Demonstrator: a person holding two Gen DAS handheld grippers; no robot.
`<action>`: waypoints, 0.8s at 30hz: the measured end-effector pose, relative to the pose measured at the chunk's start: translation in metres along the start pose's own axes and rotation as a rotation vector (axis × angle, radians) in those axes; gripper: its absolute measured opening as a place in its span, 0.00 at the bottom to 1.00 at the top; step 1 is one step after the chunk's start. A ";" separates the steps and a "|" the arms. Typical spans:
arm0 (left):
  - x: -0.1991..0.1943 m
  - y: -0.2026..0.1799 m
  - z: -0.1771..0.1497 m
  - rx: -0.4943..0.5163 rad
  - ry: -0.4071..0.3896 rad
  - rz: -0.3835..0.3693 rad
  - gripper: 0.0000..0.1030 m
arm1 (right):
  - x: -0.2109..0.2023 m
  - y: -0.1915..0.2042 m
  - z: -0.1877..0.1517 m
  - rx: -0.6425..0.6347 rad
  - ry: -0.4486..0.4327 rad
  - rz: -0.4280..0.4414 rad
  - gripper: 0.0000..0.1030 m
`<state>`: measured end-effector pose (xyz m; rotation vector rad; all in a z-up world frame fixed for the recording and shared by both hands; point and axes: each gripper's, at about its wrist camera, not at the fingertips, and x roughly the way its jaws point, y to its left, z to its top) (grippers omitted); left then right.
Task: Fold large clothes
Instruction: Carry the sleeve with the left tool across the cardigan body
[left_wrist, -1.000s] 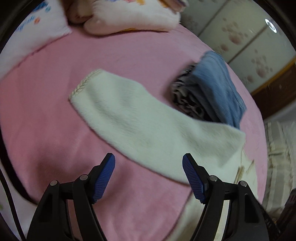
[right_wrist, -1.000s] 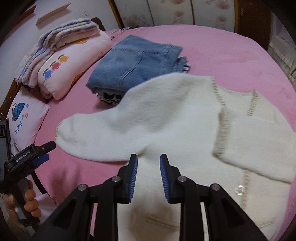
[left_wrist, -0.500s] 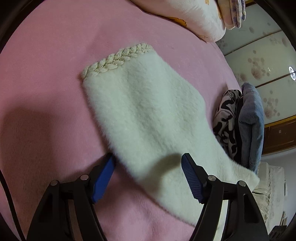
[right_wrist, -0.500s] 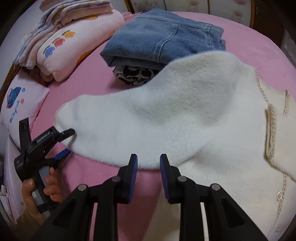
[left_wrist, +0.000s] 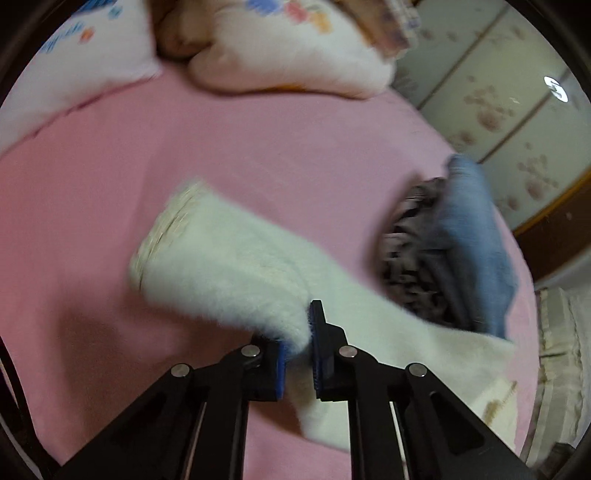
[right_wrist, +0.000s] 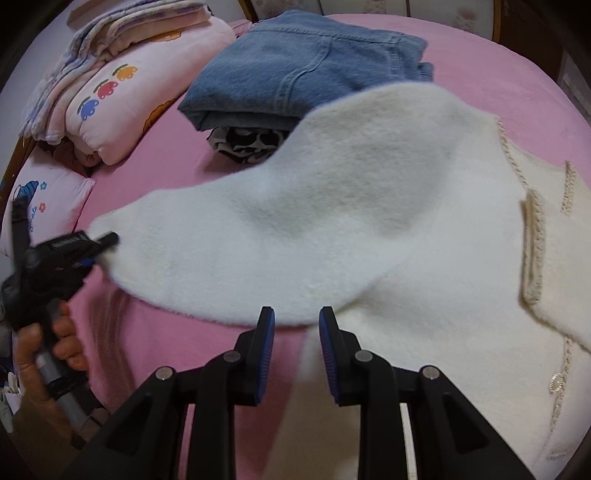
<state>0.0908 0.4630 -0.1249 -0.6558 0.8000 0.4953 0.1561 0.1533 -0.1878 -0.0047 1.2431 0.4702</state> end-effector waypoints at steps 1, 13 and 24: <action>-0.010 -0.017 -0.002 0.031 -0.013 -0.025 0.06 | -0.005 -0.007 -0.001 0.010 -0.004 -0.004 0.24; -0.044 -0.256 -0.103 0.436 0.004 -0.361 0.06 | -0.070 -0.149 -0.045 0.199 -0.072 -0.092 0.24; 0.087 -0.343 -0.259 0.695 0.281 -0.233 0.09 | -0.079 -0.267 -0.095 0.313 -0.044 -0.172 0.24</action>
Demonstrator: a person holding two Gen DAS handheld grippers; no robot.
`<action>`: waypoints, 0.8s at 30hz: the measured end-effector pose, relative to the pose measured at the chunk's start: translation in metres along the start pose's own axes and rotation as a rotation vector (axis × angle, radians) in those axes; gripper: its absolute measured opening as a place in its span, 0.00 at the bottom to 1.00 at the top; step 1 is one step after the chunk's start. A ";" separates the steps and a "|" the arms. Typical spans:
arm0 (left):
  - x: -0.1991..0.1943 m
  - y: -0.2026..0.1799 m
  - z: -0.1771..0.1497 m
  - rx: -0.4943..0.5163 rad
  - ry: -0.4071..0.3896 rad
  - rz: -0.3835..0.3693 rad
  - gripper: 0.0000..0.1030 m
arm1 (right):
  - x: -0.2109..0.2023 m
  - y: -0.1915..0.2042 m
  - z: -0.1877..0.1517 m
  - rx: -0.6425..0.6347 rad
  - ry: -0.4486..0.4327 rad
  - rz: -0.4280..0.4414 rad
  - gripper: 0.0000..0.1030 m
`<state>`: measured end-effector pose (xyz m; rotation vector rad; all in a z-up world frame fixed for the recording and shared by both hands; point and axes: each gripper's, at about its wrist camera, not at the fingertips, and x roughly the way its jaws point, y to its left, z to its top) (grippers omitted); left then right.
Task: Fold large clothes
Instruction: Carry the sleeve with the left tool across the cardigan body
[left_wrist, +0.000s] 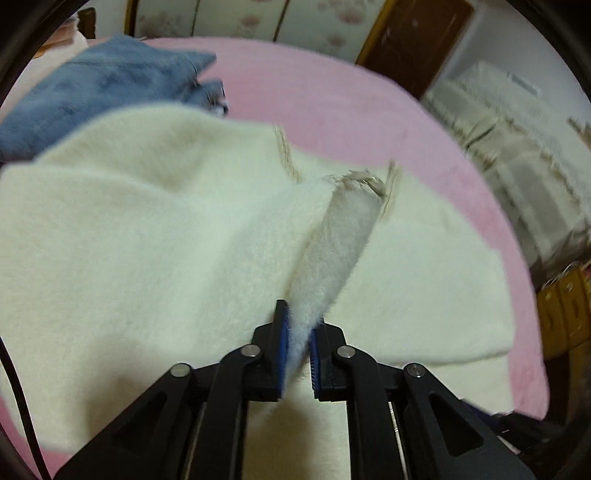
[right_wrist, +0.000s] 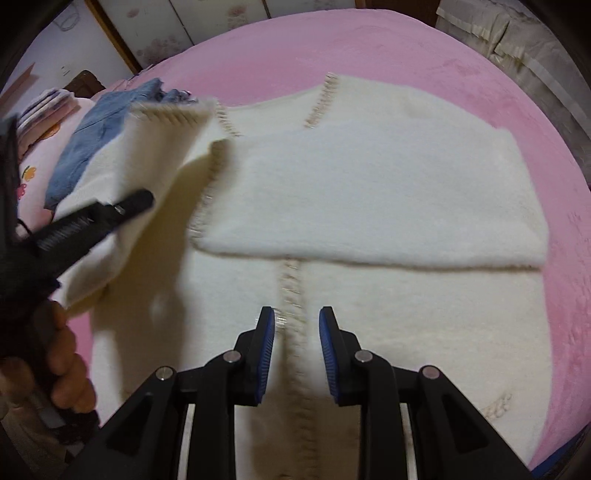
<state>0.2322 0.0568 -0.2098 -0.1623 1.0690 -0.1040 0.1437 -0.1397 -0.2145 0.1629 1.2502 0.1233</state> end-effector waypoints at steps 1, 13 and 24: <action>0.008 -0.001 -0.002 0.010 0.026 0.015 0.13 | 0.003 -0.005 0.000 -0.004 0.006 0.000 0.24; -0.017 0.006 0.011 -0.018 0.101 -0.073 0.72 | 0.004 0.003 0.038 -0.032 -0.042 0.125 0.45; -0.116 0.122 0.007 -0.227 -0.049 0.172 0.73 | 0.021 0.029 0.096 -0.079 -0.054 0.242 0.48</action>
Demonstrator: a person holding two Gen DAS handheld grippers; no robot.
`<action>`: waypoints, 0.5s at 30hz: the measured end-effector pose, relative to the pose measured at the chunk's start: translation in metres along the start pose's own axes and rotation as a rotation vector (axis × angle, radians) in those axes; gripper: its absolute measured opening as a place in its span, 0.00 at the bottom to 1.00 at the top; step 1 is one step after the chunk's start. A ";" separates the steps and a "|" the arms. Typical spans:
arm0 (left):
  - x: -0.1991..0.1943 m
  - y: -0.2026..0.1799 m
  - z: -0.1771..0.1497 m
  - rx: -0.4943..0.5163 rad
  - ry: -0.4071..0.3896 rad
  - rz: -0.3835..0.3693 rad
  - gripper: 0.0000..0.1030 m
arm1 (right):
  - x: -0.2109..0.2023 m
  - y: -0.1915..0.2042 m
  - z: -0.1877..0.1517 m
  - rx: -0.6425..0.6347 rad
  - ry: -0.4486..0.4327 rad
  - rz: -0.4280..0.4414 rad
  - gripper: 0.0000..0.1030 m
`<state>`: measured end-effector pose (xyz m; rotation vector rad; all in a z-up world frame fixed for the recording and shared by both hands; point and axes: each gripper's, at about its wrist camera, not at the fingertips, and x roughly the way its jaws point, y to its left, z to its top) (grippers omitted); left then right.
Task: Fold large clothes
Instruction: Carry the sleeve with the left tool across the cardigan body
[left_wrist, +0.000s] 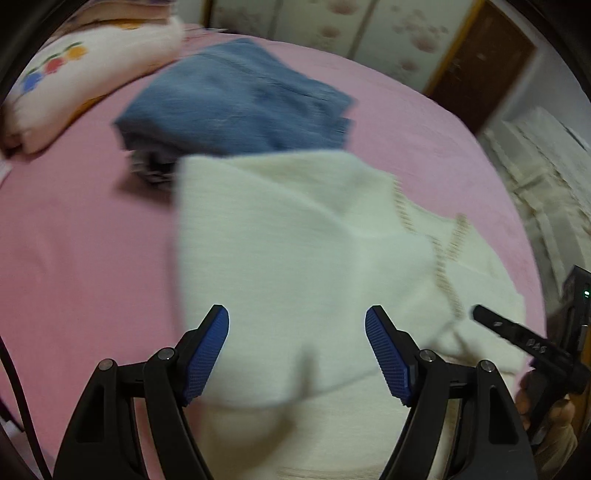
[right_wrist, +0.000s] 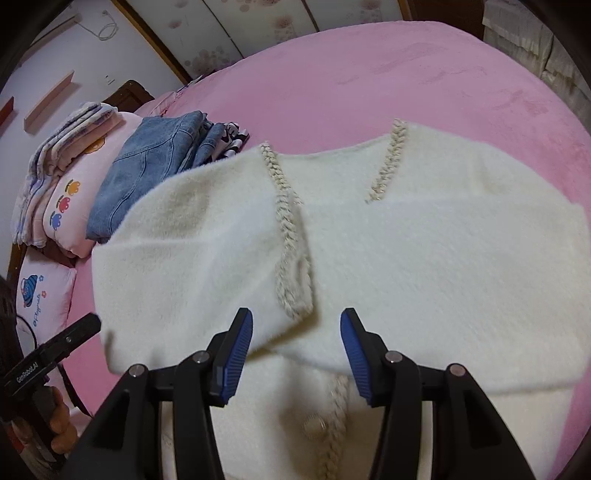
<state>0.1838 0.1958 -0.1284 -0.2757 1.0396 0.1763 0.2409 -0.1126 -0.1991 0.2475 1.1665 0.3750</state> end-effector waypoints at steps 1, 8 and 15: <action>0.001 0.018 0.000 -0.029 0.002 0.027 0.73 | 0.009 -0.001 0.006 -0.005 0.006 -0.009 0.49; 0.043 0.081 0.005 -0.202 0.074 -0.037 0.73 | 0.068 -0.004 0.034 0.001 0.080 0.029 0.48; 0.072 0.065 0.019 -0.161 0.062 -0.058 0.71 | 0.072 0.026 0.037 -0.127 0.070 0.069 0.16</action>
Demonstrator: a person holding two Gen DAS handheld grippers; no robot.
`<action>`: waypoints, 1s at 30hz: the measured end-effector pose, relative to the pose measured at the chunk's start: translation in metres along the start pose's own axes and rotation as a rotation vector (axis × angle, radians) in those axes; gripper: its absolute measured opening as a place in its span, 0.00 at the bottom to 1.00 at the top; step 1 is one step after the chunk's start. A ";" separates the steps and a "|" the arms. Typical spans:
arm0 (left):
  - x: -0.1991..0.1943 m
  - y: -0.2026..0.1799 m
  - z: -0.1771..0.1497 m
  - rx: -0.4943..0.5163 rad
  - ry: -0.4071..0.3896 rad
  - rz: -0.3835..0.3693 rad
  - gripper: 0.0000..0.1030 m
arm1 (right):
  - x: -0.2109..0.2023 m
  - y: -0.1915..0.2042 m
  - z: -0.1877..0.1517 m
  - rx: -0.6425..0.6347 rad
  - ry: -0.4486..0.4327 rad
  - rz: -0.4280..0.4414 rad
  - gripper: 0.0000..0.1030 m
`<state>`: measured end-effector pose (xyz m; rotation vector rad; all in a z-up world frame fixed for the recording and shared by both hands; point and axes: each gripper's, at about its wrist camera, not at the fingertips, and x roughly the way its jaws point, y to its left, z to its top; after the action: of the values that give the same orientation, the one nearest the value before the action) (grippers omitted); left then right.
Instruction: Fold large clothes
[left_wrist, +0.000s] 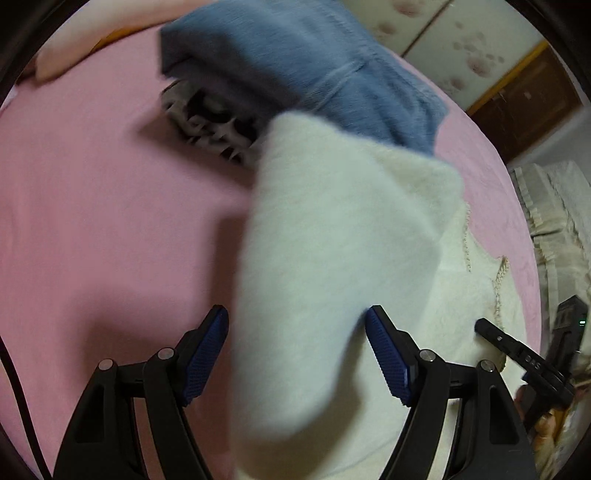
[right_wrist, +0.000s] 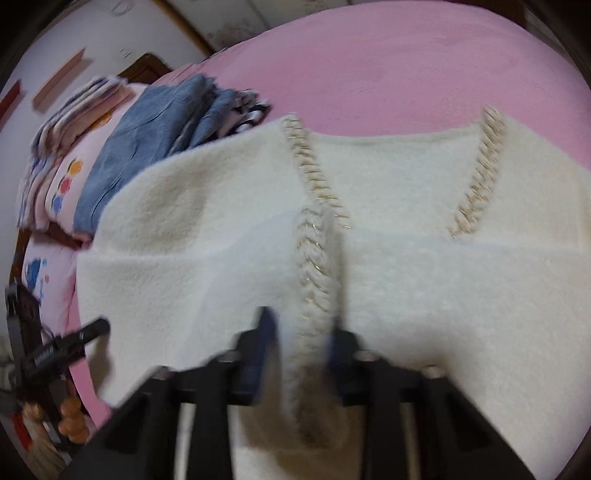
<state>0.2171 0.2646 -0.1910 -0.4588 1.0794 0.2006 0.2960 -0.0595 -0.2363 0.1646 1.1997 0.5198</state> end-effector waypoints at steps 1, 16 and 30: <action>-0.004 -0.008 0.002 0.030 -0.025 0.008 0.68 | -0.009 0.004 -0.001 -0.013 -0.023 0.006 0.15; 0.024 -0.121 0.003 0.425 -0.132 0.063 0.45 | -0.121 -0.081 -0.070 0.301 -0.288 -0.187 0.15; 0.009 -0.118 0.005 0.415 -0.145 0.081 0.53 | -0.081 -0.103 -0.079 0.282 -0.182 -0.362 0.52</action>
<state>0.2699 0.1610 -0.1665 -0.0273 0.9665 0.0755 0.2331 -0.1986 -0.2370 0.2241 1.0888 0.0168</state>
